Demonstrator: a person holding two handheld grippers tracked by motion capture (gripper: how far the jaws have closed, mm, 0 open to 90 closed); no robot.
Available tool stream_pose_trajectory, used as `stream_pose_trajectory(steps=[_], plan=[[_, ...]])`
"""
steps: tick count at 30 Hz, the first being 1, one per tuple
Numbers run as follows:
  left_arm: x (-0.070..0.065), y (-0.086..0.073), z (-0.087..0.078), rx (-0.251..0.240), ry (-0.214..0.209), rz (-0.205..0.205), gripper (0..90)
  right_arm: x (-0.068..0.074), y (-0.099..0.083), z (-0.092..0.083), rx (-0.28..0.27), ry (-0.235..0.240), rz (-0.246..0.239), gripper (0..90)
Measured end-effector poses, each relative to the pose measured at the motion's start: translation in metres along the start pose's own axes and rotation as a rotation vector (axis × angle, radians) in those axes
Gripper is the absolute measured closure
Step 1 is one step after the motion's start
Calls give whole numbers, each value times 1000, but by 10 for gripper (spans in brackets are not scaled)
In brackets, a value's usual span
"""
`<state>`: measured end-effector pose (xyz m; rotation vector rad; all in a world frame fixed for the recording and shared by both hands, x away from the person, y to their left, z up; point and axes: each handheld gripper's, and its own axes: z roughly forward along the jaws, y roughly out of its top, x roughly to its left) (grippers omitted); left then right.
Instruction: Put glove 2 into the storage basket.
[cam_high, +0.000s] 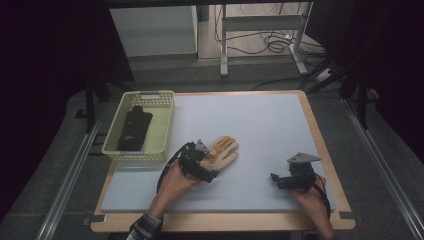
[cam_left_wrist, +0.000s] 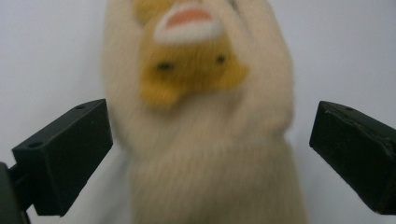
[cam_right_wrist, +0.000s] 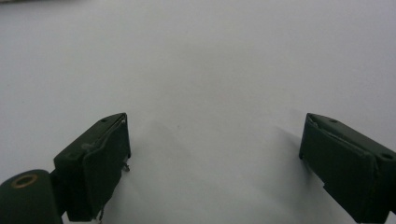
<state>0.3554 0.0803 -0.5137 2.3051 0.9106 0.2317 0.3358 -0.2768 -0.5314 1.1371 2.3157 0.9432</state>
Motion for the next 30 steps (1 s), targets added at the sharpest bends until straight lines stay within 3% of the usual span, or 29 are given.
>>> stream_pose_trajectory(steps=[8, 11, 15, 20, 22, 26, 30], plan=[[2, 20, 28, 79, 43, 35, 3, 0, 0, 0, 0, 0, 0, 83], [4, 23, 36, 107, 39, 50, 28, 0, 0, 0, 0, 0, 0, 83], [3, 24, 33, 109, 11, 47, 142, 0, 0, 0, 0, 0, 0, 84], [1, 25, 26, 111, 13, 25, 408, 0, 0, 0, 0, 0, 0, 83], [0, 26, 25, 120, 15, 13, 473, 0, 0, 0, 0, 0, 0, 84], [0, 27, 23, 125, 5, -13, 546, 0, 0, 0, 0, 0, 0, 84], [4, 29, 18, 118, -3, -34, 559, 0, 0, 0, 0, 0, 0, 84]])
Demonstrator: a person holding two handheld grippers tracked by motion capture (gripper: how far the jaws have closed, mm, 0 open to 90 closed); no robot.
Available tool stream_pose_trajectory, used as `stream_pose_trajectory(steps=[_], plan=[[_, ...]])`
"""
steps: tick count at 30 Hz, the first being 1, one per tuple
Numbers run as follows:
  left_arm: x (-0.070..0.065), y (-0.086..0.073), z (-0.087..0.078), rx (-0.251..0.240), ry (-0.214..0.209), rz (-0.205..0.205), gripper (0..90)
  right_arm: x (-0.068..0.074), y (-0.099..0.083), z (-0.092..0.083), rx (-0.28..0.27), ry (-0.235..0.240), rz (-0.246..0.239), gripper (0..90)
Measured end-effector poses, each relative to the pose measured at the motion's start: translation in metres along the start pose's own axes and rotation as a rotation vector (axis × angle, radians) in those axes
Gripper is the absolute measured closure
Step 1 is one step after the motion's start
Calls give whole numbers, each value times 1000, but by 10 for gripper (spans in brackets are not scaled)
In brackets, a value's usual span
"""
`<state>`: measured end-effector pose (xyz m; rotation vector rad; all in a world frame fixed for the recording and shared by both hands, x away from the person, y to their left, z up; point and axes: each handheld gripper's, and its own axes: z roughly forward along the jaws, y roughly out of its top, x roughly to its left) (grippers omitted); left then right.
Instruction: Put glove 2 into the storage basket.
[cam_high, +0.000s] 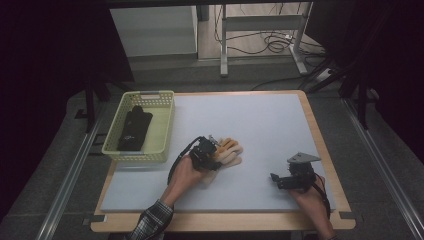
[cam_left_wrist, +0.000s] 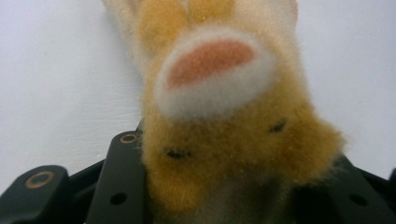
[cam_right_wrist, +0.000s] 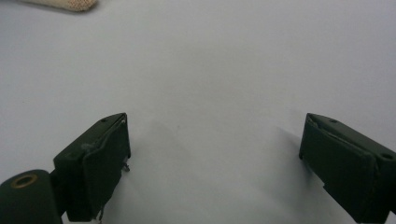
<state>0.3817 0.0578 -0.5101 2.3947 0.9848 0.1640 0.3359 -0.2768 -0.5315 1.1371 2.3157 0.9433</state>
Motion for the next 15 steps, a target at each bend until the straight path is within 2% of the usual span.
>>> stream_pose_trajectory(steps=[7, 15], plan=[[8, 8, -16, -30, 17, -11, 554, 0, 0, 0, 0, 1, 1, 84], [22, 22, -52, -72, 69, -44, 545, 0, 0, 0, -1, 1, 0, 83]])
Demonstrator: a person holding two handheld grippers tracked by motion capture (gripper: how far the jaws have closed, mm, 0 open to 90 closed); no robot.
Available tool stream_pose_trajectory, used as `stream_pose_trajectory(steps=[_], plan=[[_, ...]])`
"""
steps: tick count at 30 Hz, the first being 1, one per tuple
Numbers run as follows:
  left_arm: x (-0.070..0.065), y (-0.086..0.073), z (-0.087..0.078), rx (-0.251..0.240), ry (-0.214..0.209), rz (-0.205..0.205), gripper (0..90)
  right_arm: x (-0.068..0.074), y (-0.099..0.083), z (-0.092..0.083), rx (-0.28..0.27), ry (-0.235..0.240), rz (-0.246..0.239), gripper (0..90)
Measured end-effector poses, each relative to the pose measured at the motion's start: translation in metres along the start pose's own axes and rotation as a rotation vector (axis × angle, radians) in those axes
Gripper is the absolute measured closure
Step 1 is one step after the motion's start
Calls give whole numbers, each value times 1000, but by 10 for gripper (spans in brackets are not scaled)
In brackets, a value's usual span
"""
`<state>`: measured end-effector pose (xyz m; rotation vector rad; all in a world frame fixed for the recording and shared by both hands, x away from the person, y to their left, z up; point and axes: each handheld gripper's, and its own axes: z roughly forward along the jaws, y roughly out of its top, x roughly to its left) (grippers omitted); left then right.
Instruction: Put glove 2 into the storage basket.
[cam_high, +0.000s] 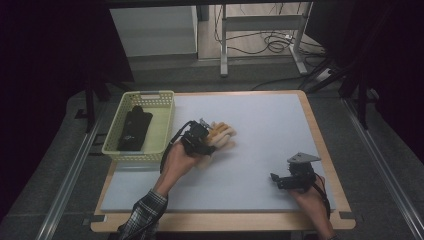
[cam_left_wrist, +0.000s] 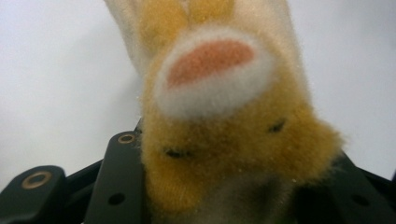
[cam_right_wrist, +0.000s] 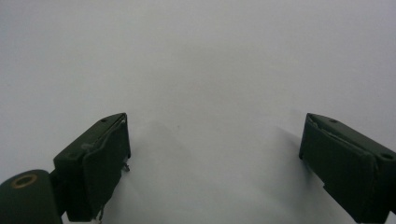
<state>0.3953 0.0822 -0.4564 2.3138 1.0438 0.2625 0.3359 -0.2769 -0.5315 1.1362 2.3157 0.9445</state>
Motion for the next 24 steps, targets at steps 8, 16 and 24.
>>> stream_pose_trajectory(steps=[8, 16, 24], plan=[[34, 8, -40, -20, 87, -70, 541, 0, 0, 0, 1, 0, 2, 84], [81, -4, -72, -44, 155, -200, 540, 0, 0, 0, -1, 1, 3, 84], [122, -31, -89, -37, 260, -299, 537, 0, 0, 0, -1, 1, 3, 83]])
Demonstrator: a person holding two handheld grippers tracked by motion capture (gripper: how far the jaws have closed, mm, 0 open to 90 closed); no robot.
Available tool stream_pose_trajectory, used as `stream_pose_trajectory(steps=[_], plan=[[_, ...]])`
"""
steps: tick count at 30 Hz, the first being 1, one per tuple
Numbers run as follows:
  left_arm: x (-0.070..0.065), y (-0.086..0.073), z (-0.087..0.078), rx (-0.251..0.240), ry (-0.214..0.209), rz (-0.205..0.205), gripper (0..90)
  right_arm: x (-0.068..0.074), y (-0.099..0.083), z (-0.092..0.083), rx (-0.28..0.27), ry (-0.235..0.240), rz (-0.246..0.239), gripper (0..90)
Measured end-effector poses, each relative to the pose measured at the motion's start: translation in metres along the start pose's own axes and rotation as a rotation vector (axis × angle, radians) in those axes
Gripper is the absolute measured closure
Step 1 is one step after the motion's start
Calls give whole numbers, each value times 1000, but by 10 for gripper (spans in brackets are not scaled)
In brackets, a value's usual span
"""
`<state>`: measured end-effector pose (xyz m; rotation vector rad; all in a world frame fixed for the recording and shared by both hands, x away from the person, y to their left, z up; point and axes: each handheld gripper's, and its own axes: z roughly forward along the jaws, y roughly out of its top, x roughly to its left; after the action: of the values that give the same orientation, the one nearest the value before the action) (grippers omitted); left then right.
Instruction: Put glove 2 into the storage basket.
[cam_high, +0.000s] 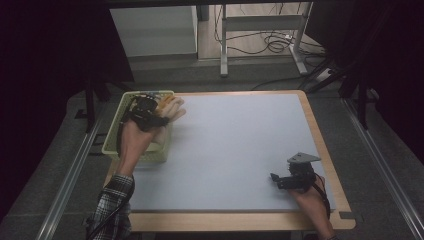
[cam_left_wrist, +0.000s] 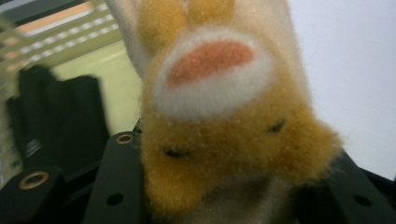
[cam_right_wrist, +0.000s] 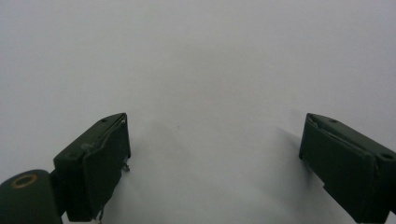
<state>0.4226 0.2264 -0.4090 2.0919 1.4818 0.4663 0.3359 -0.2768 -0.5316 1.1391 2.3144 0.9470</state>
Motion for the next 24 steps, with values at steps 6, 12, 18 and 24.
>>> stream_pose_trajectory(steps=[6, 12, 18, 24], plan=[[31, -9, 10, 10, 42, -94, 533, 0, 0, 0, 1, 0, 1, 84], [49, -10, 29, 41, 72, -146, 531, 0, 0, 0, 0, 0, 1, 84], [51, -7, 57, 95, 101, -153, 523, 0, 0, 0, 0, 0, 1, 83], [50, -4, 85, 161, 90, -167, 515, 0, 0, 0, -1, 0, 0, 83]])
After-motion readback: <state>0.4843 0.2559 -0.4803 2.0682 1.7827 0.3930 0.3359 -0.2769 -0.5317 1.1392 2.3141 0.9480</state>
